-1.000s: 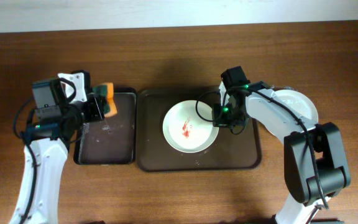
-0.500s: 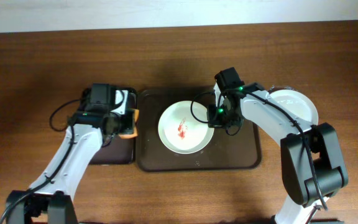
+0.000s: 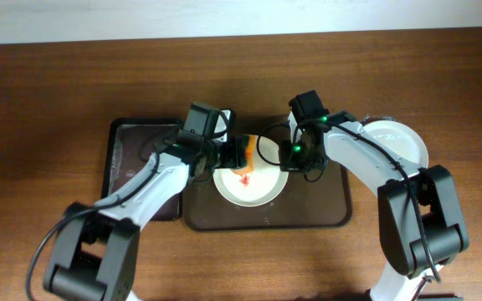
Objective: Clean dirty plates on tray and stack at the side
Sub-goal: 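Scrub the cream plate with the sponge in the left gripper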
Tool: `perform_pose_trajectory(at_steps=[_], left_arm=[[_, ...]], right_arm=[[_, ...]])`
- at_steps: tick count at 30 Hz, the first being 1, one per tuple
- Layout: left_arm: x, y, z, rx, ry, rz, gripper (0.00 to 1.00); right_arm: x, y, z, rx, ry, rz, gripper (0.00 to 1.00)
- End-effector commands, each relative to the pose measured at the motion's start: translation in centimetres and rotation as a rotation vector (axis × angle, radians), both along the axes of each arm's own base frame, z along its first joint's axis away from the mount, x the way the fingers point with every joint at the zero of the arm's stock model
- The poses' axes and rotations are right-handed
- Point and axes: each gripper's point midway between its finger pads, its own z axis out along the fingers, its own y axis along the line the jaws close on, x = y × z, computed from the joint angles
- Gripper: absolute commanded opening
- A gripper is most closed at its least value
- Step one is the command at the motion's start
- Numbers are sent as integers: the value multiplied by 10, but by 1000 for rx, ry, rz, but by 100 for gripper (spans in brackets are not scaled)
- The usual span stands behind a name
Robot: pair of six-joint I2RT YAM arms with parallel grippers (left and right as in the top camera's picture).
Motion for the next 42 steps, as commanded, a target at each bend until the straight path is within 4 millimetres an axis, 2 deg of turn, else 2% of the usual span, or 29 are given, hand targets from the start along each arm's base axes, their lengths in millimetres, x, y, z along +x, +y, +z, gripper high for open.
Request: perform_pose_trajectory(at_steps=[1,5,8,13,17,18,20,23,25,27,28,29,31,34,37,42], left_arm=[[-16,-29,-13,-152,122,-96,0],[-25,-35,-35,-183,199,-127,0],[-25,-27,-56,-127,232,-96,0],[-20,16,-84,95,243,36,0],[-22,43,-79,195,233,59,0],[-26,51,-72,233,227,60,0],[-24,50,-53,224,186,43,0],[-18,44,-11,170,92,40,0],[-19,41,-4,151,83,35,0],[-30,34,-9,149,117,6,0],[-36,27,-13,156,128,-16,0],[-40,21,-18,161,135,-35,0],[-49,12,-31,195,154,-68,0],[-58,3,-56,250,185,-101,0],[-57,18,-78,344,202,-70,0],[-54,23,-79,365,194,-58,0]], right_arm=[[0,2,5,1,-13,-3,4],[0,2,5,1,-13,-3,4],[0,1,4,-1,-12,-3,4],[-2,-4,3,-30,-4,-8,4],[-5,-6,-2,-44,13,-9,4],[-6,-7,-6,-48,26,-9,4],[-6,-6,-7,-48,26,-8,4],[-6,-6,-7,-48,26,-8,4],[-6,-6,-7,-48,25,-8,4],[-6,-6,-7,-45,26,-8,4],[-7,-3,-6,-28,31,-5,7],[-8,0,-6,-10,37,-1,19],[-10,5,-4,19,47,4,33],[-10,5,-4,19,48,4,33],[-11,6,-4,24,50,5,33],[-14,8,-5,41,64,8,33]])
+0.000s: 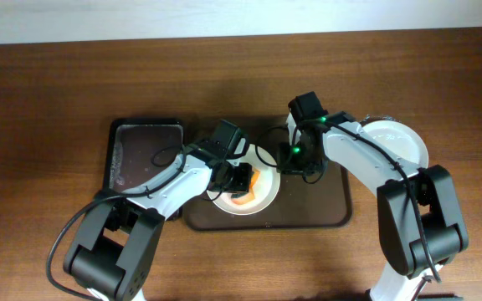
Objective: Clean dirty plates on tray and stack at the side
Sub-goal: 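Scrub the cream plate with the sponge in the left gripper, then return the sponge to the small tray with the left gripper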
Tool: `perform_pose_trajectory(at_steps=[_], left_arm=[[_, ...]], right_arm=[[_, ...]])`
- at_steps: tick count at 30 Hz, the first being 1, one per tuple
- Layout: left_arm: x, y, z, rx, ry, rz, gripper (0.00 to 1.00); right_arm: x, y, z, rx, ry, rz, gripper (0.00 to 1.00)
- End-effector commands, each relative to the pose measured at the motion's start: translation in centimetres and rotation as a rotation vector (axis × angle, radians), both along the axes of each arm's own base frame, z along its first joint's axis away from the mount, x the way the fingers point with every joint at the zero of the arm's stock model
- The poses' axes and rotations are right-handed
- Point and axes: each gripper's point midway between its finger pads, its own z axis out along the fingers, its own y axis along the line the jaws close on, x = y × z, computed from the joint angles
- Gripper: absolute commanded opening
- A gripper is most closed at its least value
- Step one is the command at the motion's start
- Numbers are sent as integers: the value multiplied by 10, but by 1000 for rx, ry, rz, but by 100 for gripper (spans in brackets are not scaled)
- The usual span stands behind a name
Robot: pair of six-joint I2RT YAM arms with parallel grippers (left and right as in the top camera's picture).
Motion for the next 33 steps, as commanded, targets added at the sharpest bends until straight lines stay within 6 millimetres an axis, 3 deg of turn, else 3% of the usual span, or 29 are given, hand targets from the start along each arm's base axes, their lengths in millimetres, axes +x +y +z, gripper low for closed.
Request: perform_pose_trajectory(at_steps=[1,8,12,13,21,23,28,31,33], left_arm=[[1,19,-19,102,-1,16,0],[1,19,-19,101,-2,16,0],[2,20,-19,107,-5,18,0],[7,29,-20,154,-29,35,0],[40,93,-17,205,-44,215,0],[45,96,-3,199,-66,206,0],[47,90,73,135,-153,203,0],[40,104,95,180,-194,226,0],[33,121,98,252,-191,248,0]], right_arm=[[-7,2,-7,7,31,0,32],[-23,6,-28,30,84,14,29],[-22,13,-29,32,69,31,8],[-21,10,-31,14,68,16,4],[-22,5,-32,-14,76,-3,4],[-22,5,-32,-14,76,-3,4],[-19,6,-32,-10,63,-2,4],[-11,8,-31,-1,28,-5,4],[-5,1,-32,-45,4,-22,4]])
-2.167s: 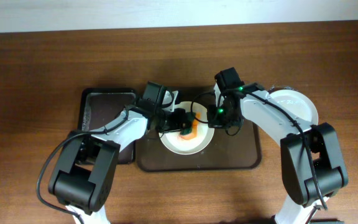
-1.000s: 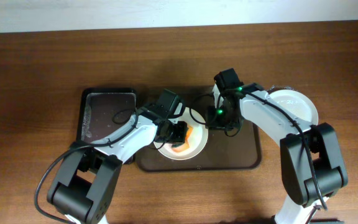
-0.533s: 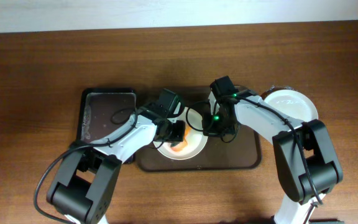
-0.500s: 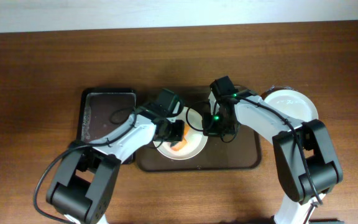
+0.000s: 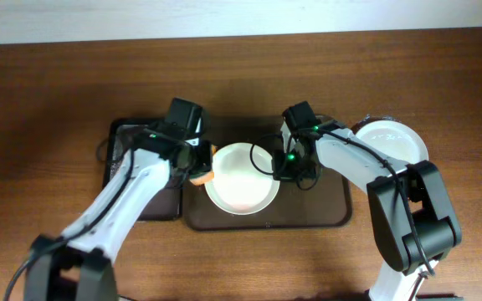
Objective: Clean dirty plates on tray and stack at the side
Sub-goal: 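Return the sponge to the small tray with the left gripper, then lift the cream plate with right gripper onto the plate stack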
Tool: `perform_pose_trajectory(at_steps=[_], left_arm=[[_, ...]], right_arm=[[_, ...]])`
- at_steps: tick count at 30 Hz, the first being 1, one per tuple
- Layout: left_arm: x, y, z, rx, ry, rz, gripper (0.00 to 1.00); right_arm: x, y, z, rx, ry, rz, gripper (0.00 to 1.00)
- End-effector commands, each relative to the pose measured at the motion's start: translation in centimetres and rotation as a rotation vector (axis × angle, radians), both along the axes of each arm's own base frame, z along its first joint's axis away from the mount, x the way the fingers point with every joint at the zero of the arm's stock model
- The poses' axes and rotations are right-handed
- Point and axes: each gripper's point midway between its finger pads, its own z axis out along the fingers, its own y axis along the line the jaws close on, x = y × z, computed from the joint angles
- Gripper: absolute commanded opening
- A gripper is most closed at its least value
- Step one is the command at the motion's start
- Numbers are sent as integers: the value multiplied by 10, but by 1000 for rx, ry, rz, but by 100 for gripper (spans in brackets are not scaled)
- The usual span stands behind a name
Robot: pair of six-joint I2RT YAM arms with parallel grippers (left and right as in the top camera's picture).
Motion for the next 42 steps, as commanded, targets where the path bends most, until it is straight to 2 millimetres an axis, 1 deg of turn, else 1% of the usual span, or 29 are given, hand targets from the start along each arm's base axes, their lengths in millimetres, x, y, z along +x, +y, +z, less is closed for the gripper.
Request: perform_pose_trajectory(at_steps=[1,5,6,7,8,9,11,12,13,15,20,22,23,25,27,29,30,32,33,34,37,39,42], left_arm=[[-2,33,16,122,-32,50,0],[-6,62,10,142,16,122,0],[-5,73,9,163,16,151,0],[-5,87,7,197,17,182,0],[-6,96,5,214,24,203,0],[-7,100,3,217,30,215,0],[-11,115,-5,222,58,255,0],[-13,119,-9,223,65,264,0],[-15,122,-14,224,72,273,0],[-16,124,-21,222,67,278,0],[-10,123,-33,210,23,282,0],[-11,122,-37,207,19,282,0],[-10,122,-38,208,13,273,0],[-6,119,-40,218,-8,182,0],[0,116,-43,238,-39,64,0],[6,102,-44,206,-67,-78,0],[9,101,-45,211,-79,-108,0],[15,100,-50,221,-91,-136,0],[18,102,-57,236,-85,-141,0],[17,108,-66,270,-63,-132,0],[14,123,-81,350,-17,-110,0],[16,130,-79,375,-23,-74,0],[20,130,-78,374,-38,-53,0]], right_arm=[[7,-20,-11,-122,-31,-25,4],[9,-20,-7,-130,-40,-16,4],[9,-21,-3,-134,-33,-16,4],[9,-24,0,-149,-36,-23,4],[9,-28,3,-174,-40,-37,4],[9,-33,6,-196,-47,-48,4],[14,-39,23,-224,-101,-59,4],[17,-42,32,-231,-129,-65,4],[20,-44,45,-237,-172,-74,4],[26,-50,66,-255,-242,-92,4],[37,-74,117,-357,-431,-96,4],[40,-86,135,-411,-498,-108,4],[41,-92,142,-439,-520,-124,4],[46,-99,155,-487,-579,-100,4],[49,-101,162,-550,-623,-62,4],[52,-100,172,-650,-681,-3,4],[53,-96,179,-714,-721,19,4],[54,-90,188,-764,-767,20,4],[53,-79,194,-785,-803,55,4],[53,-72,198,-800,-831,71,4],[50,-64,217,-902,-911,59,4],[48,-64,225,-948,-937,41,4],[48,-63,225,-949,-940,42,4]])
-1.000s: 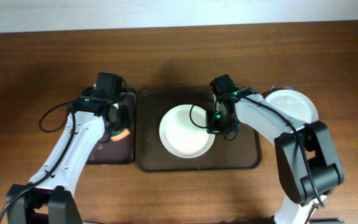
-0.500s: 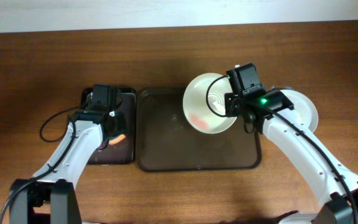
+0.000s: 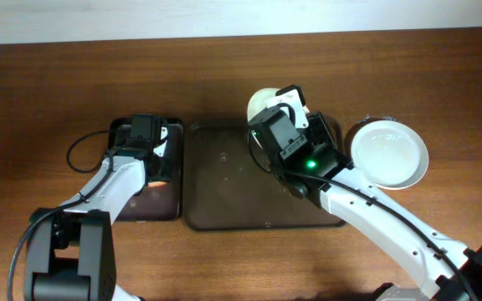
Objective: Clean dirty plates on tray and stack at the side
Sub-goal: 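Lift the cream plate with right gripper onto the plate stack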
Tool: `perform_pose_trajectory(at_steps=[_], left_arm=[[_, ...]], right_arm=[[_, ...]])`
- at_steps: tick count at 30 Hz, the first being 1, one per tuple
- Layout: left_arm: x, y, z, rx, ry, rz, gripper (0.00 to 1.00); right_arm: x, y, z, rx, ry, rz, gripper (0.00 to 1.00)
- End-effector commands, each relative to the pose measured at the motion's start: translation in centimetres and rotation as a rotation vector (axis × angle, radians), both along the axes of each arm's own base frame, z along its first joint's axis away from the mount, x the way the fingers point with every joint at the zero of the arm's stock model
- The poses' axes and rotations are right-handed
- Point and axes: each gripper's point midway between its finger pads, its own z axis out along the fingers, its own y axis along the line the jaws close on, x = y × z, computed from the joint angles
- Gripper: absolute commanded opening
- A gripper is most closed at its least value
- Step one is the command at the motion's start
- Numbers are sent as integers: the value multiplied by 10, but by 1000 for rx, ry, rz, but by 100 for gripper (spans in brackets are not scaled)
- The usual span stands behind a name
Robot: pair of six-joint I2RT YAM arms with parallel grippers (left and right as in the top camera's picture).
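My right gripper (image 3: 284, 107) is raised above the back edge of the large brown tray (image 3: 224, 192) and is shut on the rim of a white plate (image 3: 262, 104), which it holds tilted in the air. A stack of clean white plates (image 3: 389, 155) lies on the table to the right of the tray. My left gripper (image 3: 162, 165) hangs over the small dark tray (image 3: 124, 196) on the left. It is shut on an orange sponge (image 3: 159, 175), which only partly shows.
The wooden table (image 3: 57, 84) surrounds both trays. The small dark tray has a wet, smeared floor. My right arm (image 3: 366, 209) crosses the right part of the large tray. A black cable (image 3: 86, 150) loops beside the left arm.
The right gripper has lifted the white plate off the large tray, which now has nothing on it. The left gripper has moved left with the sponge, from the plate's edge to over the small tray.
A plate with red smears lay on the large tray, the right gripper at its rim and the left holding the sponge at it. Then the sponge was on the plate. Then the plate looked white and the sponge was at its left. Now the plate is lifted.
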Motion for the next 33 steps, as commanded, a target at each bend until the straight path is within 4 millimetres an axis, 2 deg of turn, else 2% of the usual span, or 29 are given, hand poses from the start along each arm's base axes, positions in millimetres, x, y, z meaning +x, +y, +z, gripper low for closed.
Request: perform_pose_trajectory(at_steps=[1,11,13,15,17,18,19,20,21,23,24,26,27,29,33], left_arm=[[-1,10,-5,33,2,36,0],[3,8,0,12,-20,64,0],[5,8,6,10,-39,65,0],[7,8,14,7,-61,65,1],[8,7,20,-1,-79,63,11],[10,2,26,-29,-94,53,33],[11,-2,33,-52,-113,45,41],[14,-3,42,-66,-138,55,57],[16,-3,49,-72,-159,62,62],[17,-3,69,-79,-209,61,71],[15,-3,75,-82,-218,64,74],[9,-3,76,-98,-208,101,74],[3,-2,73,-116,-187,149,74],[-3,-1,70,-138,-166,205,75],[-6,-2,68,-147,-150,219,77]], right_arm=[[-1,-8,21,-21,-69,-42,4],[1,-9,22,9,-87,-62,4],[4,-13,20,63,-92,-89,4],[9,-19,7,187,-58,-115,4],[13,-29,-10,325,8,-148,4],[15,-39,-16,383,32,-176,4],[18,-48,-22,443,62,-195,4],[20,-61,-28,502,98,-213,4],[21,-71,-32,536,114,-235,4],[22,-107,-40,649,155,-301,4],[21,-122,-42,697,163,-330,4],[18,-148,-46,776,174,-380,4],[11,-174,-50,817,179,-445,4],[-3,-212,-58,846,176,-572,4],[-28,-262,-85,867,210,-752,4]])
